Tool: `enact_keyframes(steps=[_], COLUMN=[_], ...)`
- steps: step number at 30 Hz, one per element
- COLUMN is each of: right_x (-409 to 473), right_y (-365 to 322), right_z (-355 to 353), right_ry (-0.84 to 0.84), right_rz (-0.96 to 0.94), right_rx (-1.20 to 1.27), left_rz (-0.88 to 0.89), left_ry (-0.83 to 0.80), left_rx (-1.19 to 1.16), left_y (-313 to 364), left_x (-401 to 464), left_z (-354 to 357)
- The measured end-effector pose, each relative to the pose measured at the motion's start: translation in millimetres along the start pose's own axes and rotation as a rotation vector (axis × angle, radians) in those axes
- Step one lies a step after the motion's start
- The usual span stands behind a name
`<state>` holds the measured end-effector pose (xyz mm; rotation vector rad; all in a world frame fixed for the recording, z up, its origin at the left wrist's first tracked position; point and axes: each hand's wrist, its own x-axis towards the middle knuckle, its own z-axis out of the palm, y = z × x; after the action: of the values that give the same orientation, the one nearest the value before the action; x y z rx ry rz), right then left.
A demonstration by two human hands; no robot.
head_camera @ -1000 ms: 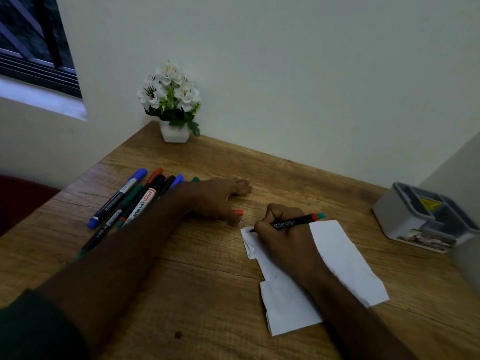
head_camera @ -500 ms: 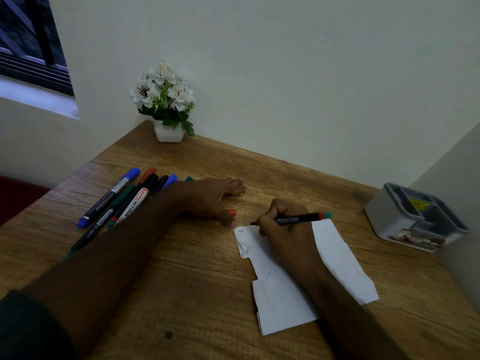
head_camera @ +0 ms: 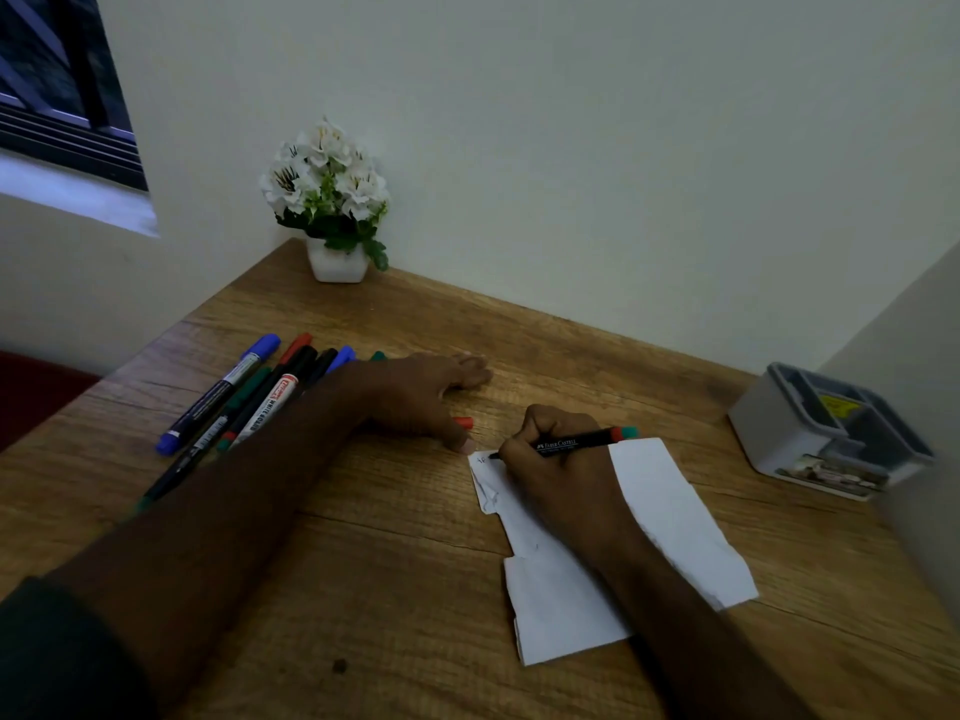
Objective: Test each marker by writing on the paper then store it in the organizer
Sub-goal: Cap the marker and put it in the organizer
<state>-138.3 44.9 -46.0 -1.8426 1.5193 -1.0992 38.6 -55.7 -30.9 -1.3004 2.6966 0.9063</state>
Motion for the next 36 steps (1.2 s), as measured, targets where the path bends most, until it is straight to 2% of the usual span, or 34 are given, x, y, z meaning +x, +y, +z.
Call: enact_keyframes(steps=[4, 14, 36], right_x=[-1.7, 0.6, 2.7], right_y=[-1.6, 1.2, 7.5], right_z=[-1.7, -0.2, 2.2], right_ry=[-0.03, 0.039, 0.04], right_rz=[-0.014, 0.005, 0.018], right_rx=[0.033, 0.0, -0.002], left_rz=[0.008, -0.003, -0.012], left_ry=[0.004, -0.002, -0.004], left_rx=[0.009, 0.011, -0.001], left_y=[0.2, 0.3, -0.5], left_x=[-1.4, -1.3, 0.4], left_z=[0.0, 0.0, 0.9])
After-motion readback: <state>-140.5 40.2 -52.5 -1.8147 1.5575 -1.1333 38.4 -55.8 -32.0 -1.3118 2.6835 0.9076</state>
